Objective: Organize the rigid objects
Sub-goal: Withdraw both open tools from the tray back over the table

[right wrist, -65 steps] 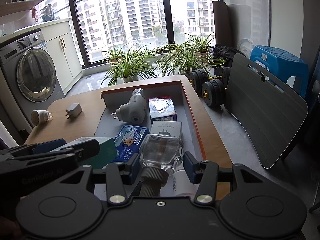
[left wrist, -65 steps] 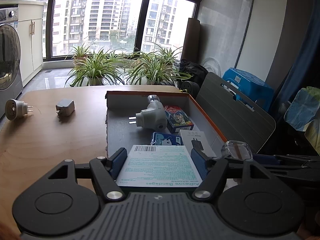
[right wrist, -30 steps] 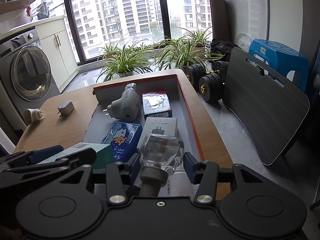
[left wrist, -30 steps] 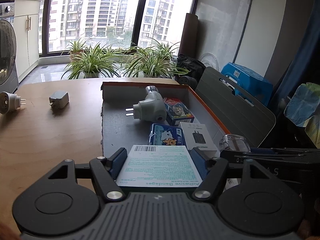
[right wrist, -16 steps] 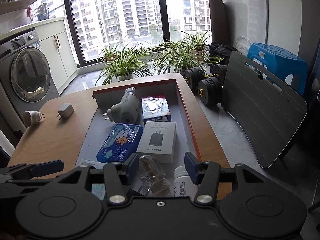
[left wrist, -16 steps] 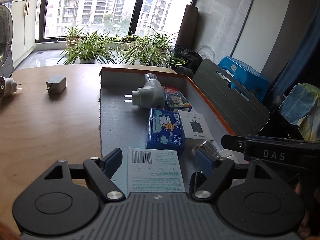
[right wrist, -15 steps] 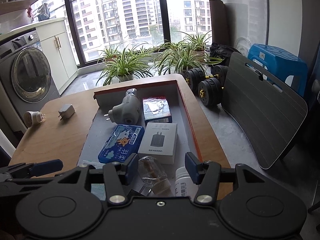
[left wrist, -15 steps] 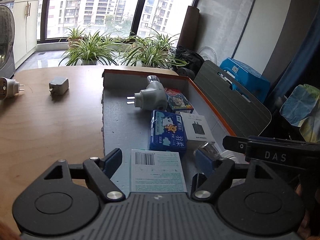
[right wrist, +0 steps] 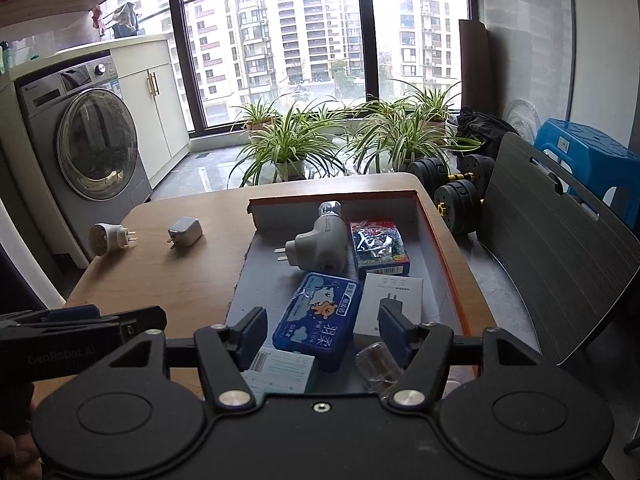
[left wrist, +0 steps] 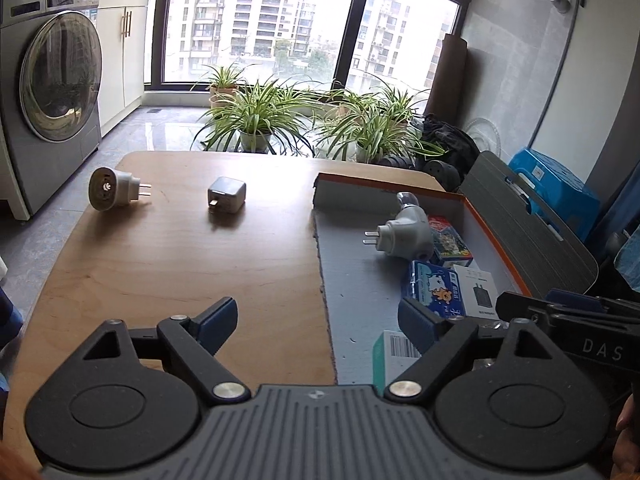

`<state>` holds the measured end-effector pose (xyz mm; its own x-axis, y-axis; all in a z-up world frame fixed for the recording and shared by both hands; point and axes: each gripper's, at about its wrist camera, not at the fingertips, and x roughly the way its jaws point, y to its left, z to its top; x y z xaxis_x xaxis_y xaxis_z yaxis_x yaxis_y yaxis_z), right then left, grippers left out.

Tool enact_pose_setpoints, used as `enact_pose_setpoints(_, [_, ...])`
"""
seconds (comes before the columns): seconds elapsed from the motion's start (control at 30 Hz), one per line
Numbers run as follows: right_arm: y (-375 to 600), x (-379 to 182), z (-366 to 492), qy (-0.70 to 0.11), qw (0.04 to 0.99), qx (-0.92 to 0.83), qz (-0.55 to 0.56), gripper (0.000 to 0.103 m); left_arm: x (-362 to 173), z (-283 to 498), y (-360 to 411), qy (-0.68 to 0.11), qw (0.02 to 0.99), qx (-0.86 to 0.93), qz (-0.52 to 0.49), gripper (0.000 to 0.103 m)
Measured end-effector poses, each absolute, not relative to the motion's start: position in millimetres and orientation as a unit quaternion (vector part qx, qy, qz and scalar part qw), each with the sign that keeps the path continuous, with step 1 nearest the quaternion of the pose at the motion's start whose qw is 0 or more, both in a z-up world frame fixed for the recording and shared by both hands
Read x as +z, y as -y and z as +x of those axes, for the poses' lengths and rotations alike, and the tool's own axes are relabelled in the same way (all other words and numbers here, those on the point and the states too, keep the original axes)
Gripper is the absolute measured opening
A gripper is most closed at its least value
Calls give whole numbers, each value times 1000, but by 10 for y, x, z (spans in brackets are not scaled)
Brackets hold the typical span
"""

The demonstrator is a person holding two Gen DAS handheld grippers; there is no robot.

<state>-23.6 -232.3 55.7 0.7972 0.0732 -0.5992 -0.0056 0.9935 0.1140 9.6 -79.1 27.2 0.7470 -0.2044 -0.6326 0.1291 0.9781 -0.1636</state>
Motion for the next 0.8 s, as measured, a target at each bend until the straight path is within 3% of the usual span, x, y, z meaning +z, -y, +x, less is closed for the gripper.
enact_pose_setpoints(0.8, [1566,641,65,-321,943,81,14,78,309,233,135,-337,937,-31,-82,92])
